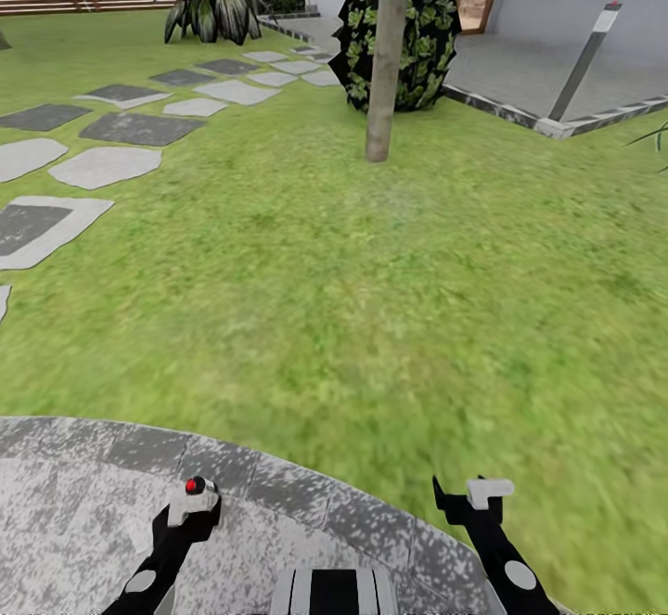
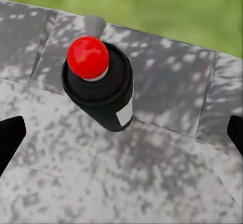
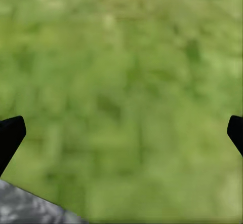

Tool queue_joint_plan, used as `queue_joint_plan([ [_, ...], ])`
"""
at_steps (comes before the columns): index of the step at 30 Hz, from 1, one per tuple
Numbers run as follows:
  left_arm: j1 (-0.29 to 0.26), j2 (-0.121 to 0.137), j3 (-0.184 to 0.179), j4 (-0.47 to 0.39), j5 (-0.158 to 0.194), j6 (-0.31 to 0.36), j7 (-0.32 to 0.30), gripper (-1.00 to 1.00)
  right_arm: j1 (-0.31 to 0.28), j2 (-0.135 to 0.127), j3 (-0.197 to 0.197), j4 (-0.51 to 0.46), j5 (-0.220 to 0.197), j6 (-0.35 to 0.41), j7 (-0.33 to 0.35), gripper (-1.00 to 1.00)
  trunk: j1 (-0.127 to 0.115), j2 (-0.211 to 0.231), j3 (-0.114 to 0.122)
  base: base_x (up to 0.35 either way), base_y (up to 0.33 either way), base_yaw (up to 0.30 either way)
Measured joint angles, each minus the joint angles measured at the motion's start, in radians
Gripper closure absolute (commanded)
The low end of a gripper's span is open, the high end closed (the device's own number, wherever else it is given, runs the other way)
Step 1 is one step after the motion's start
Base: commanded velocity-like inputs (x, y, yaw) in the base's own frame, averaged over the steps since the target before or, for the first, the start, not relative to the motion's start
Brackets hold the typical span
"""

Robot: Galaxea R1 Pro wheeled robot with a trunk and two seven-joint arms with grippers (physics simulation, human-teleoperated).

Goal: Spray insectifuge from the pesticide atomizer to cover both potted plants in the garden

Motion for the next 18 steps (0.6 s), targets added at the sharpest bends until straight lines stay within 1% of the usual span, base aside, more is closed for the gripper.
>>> queue_joint_plan([
  [1,0.000,-0.001,-0.001,0.007,0.000,-0.010,0.000,-1.00,0.000,0.000,0.001,-0.001,0.000,0.000,0.000,-1.00,0.000,0.000,0.000,0.000,0.000,0.000],
  [4,0.000,-0.001,-0.001,0.008,0.000,-0.011,0.000,-1.00,0.000,0.000,0.001,-0.001,0.000,0.000,0.000,-1.00,0.000,0.000,-0.001,0.031,0.008,0.000],
  [10,0.000,-0.001,-0.001,0.009,-0.001,-0.011,0.000,-1.00,0.000,0.000,0.000,-0.001,0.000,0.000,0.000,-1.00,0.000,0.000,-0.001,0.111,0.089,0.000],
  [18,0.000,-0.003,-0.001,0.009,-0.001,-0.011,0.000,-1.00,0.000,0.000,0.001,-0.001,0.000,0.000,0.000,-1.00,0.000,0.000,-0.001,0.006,0.005,0.000],
])
